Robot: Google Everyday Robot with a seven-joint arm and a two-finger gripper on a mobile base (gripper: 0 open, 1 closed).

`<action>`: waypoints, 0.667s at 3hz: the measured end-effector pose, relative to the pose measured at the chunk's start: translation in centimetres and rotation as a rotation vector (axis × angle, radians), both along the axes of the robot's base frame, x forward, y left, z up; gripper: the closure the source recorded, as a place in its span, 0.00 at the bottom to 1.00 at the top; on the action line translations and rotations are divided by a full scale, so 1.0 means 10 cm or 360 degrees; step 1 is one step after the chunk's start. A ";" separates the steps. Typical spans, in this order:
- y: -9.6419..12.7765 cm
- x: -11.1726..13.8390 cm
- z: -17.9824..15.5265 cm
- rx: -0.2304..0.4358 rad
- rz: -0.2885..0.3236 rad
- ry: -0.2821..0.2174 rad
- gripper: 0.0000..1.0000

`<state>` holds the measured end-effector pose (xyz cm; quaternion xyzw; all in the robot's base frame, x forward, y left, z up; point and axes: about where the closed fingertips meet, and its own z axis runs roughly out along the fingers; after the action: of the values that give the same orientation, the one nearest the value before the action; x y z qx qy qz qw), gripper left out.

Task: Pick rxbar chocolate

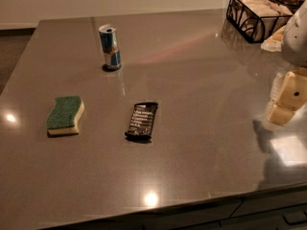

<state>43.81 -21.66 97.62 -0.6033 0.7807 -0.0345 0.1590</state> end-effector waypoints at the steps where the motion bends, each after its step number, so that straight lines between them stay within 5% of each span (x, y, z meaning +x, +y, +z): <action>1: 0.00 0.00 0.00 0.0000 0.0000 0.0000 0.00; 2: 0.11 0.13 -0.03 -0.0014 0.0107 0.0020 0.00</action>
Offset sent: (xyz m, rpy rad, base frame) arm 0.0289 0.0237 -0.0121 -0.0227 0.0537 0.1600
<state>45.14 -20.54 97.30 -0.6301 0.7608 -0.0287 0.1527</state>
